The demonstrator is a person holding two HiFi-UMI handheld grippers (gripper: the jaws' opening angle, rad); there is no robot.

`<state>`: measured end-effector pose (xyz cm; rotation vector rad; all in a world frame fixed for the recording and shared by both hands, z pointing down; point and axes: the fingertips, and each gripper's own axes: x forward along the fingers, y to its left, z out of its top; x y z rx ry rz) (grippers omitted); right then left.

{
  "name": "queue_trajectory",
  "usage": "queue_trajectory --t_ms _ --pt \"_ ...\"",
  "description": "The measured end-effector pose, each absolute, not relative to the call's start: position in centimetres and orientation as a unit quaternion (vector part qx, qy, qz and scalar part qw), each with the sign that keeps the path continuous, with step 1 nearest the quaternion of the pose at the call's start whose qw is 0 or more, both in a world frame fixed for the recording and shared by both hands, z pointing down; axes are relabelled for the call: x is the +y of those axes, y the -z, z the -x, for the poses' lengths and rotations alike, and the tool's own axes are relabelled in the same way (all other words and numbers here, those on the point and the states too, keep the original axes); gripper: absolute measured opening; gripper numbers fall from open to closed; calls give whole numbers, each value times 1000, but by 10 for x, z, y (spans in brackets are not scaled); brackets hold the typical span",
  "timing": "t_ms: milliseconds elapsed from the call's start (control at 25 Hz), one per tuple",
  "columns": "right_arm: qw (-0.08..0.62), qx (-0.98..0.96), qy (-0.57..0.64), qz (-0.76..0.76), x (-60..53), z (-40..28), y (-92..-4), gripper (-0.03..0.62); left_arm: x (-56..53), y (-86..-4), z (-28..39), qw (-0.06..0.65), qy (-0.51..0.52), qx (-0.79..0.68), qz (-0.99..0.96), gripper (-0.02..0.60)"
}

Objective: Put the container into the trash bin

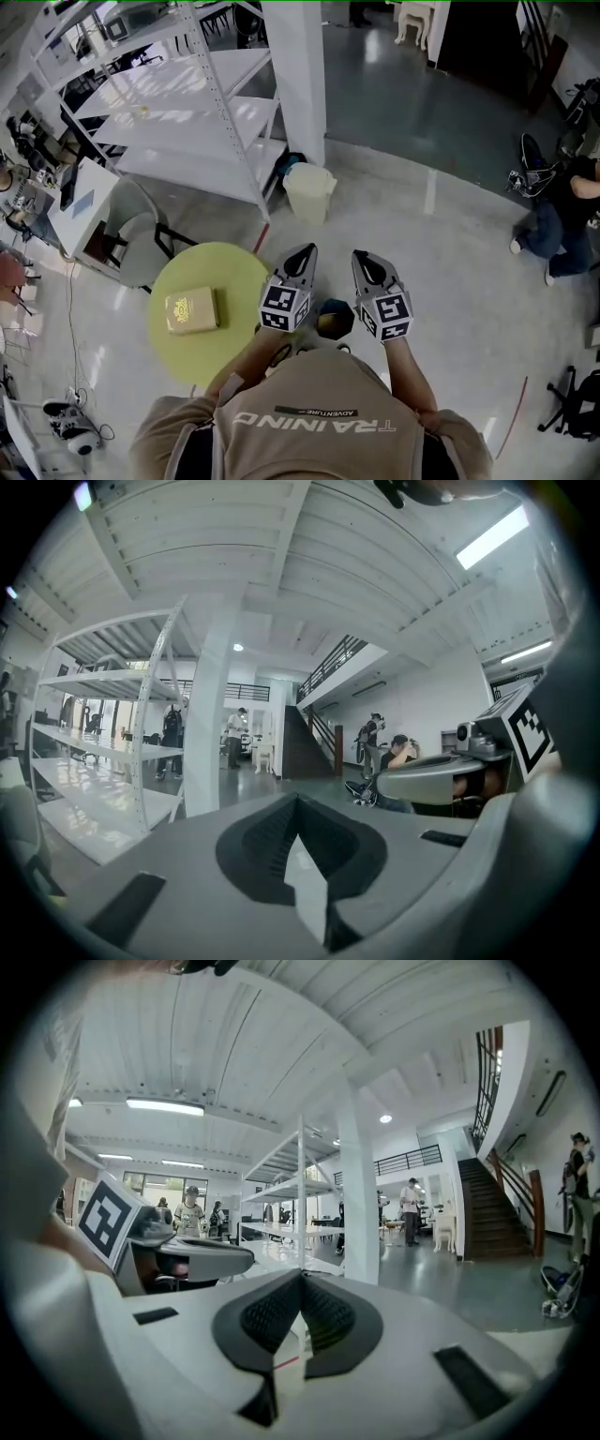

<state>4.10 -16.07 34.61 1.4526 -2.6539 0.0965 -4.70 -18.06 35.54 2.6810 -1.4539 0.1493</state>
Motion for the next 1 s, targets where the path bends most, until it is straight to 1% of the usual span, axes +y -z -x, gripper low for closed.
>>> queue_trajectory --t_ms 280,480,1000 --pt "51 -874 -36 -483 -157 -40 -351 2 -176 -359 51 23 -66 -475 -877 2" --pt "60 -875 -31 -479 -155 -42 -351 2 -171 -354 44 14 -66 -473 -878 2" --pt "76 -871 -27 -484 -144 -36 -353 2 -162 -353 59 21 -55 -480 -875 2"
